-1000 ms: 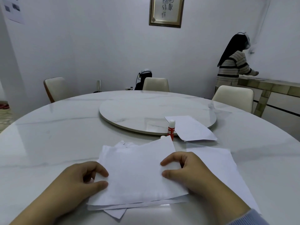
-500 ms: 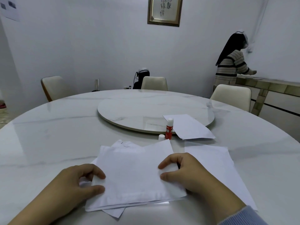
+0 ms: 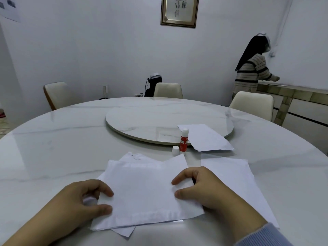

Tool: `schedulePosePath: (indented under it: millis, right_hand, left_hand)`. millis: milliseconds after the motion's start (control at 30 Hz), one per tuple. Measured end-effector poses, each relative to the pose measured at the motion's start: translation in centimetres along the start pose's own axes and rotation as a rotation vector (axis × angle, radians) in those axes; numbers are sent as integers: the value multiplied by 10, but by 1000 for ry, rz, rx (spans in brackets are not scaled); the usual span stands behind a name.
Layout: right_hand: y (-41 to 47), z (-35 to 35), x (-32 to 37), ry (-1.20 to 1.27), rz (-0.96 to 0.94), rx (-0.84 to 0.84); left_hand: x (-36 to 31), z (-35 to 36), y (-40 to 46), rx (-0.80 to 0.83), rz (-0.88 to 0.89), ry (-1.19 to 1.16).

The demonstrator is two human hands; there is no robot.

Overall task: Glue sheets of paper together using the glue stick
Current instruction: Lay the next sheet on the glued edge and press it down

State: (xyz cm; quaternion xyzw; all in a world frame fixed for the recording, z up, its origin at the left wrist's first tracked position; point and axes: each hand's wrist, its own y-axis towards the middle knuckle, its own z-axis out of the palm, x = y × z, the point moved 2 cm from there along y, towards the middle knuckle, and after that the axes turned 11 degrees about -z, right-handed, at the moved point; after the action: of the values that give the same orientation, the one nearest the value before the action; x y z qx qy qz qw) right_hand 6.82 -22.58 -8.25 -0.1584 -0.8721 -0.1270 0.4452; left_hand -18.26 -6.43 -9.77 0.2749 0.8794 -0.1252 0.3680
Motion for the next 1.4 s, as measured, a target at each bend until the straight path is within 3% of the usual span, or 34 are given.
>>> schedulePosePath:
  millis: [867, 1233, 1400]
  right_hand:
    - [3, -1, -4, -29, -36, 25]
    - [1, 0, -1, -214, -66, -73]
    - [10, 15, 11, -336, -285, -164]
  left_hand:
    - [0, 1, 1, 10, 26, 61]
    - [-7, 2, 3, 95, 39, 211]
    - [-49, 18, 13, -170, 20, 278]
